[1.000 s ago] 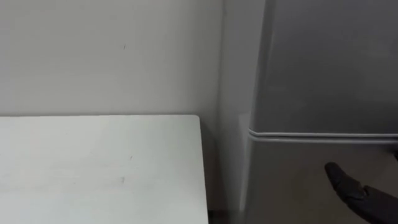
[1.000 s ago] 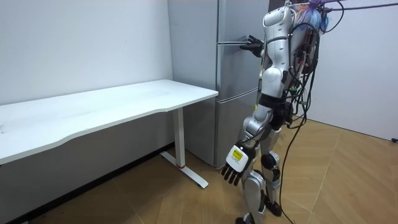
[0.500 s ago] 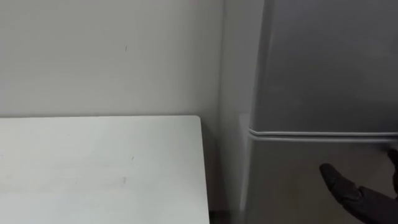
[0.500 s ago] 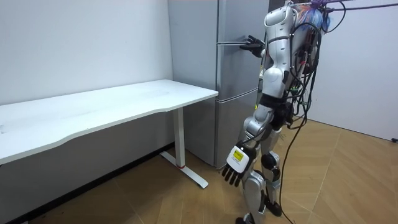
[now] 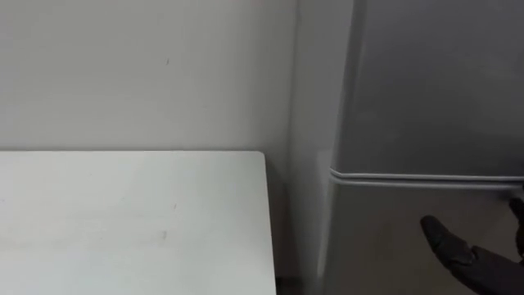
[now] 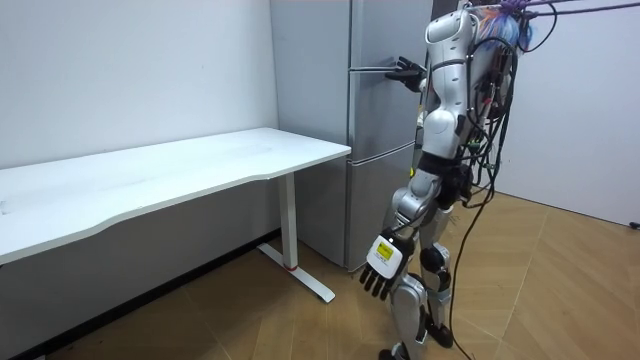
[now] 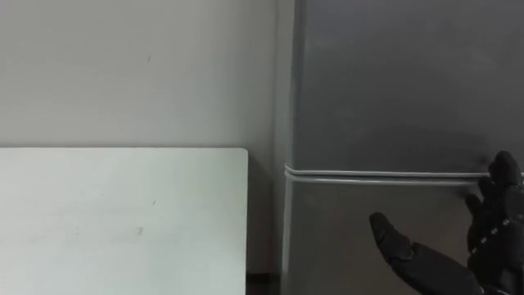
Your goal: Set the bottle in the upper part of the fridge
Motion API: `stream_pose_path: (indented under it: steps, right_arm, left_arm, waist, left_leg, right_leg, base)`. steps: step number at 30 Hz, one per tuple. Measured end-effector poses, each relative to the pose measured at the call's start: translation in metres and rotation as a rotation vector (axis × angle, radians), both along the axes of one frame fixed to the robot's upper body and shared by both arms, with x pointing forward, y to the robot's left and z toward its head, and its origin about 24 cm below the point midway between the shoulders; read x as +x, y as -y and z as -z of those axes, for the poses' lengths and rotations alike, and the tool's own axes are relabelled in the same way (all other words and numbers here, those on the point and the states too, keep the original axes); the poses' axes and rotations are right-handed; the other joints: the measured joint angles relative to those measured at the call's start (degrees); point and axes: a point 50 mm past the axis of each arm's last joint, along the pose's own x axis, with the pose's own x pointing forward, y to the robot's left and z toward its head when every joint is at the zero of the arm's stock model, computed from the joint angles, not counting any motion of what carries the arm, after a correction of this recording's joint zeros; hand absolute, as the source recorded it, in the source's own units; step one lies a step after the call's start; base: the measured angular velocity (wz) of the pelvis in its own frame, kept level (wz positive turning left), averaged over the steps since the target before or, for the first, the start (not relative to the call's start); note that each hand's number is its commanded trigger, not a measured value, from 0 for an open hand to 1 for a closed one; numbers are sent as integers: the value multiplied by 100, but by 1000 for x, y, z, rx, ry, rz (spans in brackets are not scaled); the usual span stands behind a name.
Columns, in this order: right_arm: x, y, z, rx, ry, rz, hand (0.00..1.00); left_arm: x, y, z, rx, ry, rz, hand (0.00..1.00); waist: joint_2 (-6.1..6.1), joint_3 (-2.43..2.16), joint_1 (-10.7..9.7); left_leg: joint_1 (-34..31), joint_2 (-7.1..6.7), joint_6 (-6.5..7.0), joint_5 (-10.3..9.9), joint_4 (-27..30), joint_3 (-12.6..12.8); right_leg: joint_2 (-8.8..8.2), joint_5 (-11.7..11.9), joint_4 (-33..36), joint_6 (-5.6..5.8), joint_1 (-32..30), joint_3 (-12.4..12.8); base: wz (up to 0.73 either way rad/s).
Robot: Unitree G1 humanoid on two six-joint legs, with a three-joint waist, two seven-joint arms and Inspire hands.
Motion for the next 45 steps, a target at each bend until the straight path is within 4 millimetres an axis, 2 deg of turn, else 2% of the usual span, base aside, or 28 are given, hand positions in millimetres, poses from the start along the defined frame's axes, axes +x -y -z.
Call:
stream_pose_path:
  steps: [3, 4, 6, 8, 10, 13, 18, 20, 24, 29, 33, 34, 37, 41, 45]
  right_arm:
    - [-1, 5, -1, 1, 6, 36, 0]
    - [-1, 9, -4, -20, 16, 55, 0]
    - [-1, 21, -16, -95, 53, 96, 0]
    - [-1, 37, -39, -190, 151, 180, 0]
    - [-2, 44, -52, -233, 226, 231, 0]
    - [-6, 52, -58, -270, 264, 283, 0]
    - [-6, 60, -49, -273, 210, 318, 0]
    - [-8, 70, -46, -273, 189, 368, 0]
    - [-13, 84, -44, -258, 180, 466, 0]
    - [-17, 103, -28, -204, 113, 572, 0]
    - [-18, 111, -16, -175, 61, 608, 0]
    - [-20, 113, -12, -170, 32, 617, 0]
    - [-23, 120, 4, -120, -37, 650, 0]
    - [-27, 121, 19, -71, -81, 695, 0]
    - [-37, 123, 31, -22, -131, 713, 0]
  left_arm:
    - [-1, -3, -1, 11, 6, -25, 0]
    - [-1, -5, -2, 18, 10, -44, 0]
    - [-3, -9, -3, 35, 15, -76, 0]
    - [-6, -15, -5, 65, 20, -113, 0]
    - [-10, -20, -7, 81, 22, -118, 0]
    - [-8, -26, -9, 100, 28, -112, 0]
    - [-6, -29, -11, 118, 31, -116, 0]
    - [-6, -29, -11, 118, 33, -116, 0]
    - [-6, -31, -11, 125, 37, -125, 0]
    - [-10, -32, -13, 144, 31, -133, 0]
    - [-11, -33, -13, 158, 24, -138, 0]
    - [-10, -33, -13, 160, 24, -139, 0]
    - [-11, -34, -13, 184, 14, -153, 0]
    - [-7, -35, -14, 192, 27, -149, 0]
    - [4, -36, -16, 196, 74, -137, 0]
  waist:
    - [-61, -8, -3]
    - [-85, -24, 2]
    - [-108, -41, -15]
    - [-150, -32, -66]
    - [-194, -54, -95]
    - [-203, -47, -132]
    - [-137, -38, -290]
    - [-106, -29, -309]
    - [-134, -17, -362]
    - [-130, -48, -406]
    - [-94, -42, -435]
    - [-113, -56, -437]
    - [-67, -46, -440]
    - [-30, -39, -472]
    - [32, -56, -445]
  left_leg:
    - [-1, -1, 0, 0, -5, 1]
    - [1, -1, 0, 0, -5, 0]
    - [17, 0, 0, 0, 0, -28]
    - [28, -6, 1, -1, -1, -75]
    - [51, -5, 1, -1, -8, -87]
    - [113, -10, 1, -2, -20, -90]
    - [186, -11, 1, -2, -68, -75]
    - [192, -14, 1, -2, -89, -69]
    - [191, -13, 0, -3, -90, -70]
    - [196, -15, 0, -3, -98, -65]
    - [196, -16, 0, -3, -99, -66]
    - [196, -17, 0, -3, -94, -66]
    - [193, -16, 0, -3, -86, -62]
    - [191, -15, 1, -3, -83, -58]
    - [173, -14, 0, -3, -84, -44]
  right_leg:
    - [-3, 2, -3, 3, 2, -12]
    - [-2, 3, -12, 5, 15, -14]
    - [9, 26, -97, 18, 97, -34]
    - [7, 31, -147, 25, 171, -69]
    - [11, 34, -195, 29, 222, -90]
    - [9, 38, -236, 38, 336, -111]
    - [5, 40, -218, 44, 358, -109]
    - [6, 37, -212, 48, 353, -92]
    - [7, 36, -209, 50, 348, -83]
    - [9, 40, -216, 46, 352, -96]
    - [6, 39, -220, 47, 355, -105]
    - [0, 39, -216, 48, 355, -120]
    - [-1, 39, -218, 48, 358, -116]
    - [-4, 38, -219, 49, 341, -107]
    - [2, 32, -191, 49, 288, -62]
  base:
    - [0]
    - [5]
    - [10]
    - [13]
    - [8]
    - [5]
    - [0]
    - [0]
    - [0]
    - [0]
    - [0]
    - [0]
    - [0]
    - [0]
    - [-2]
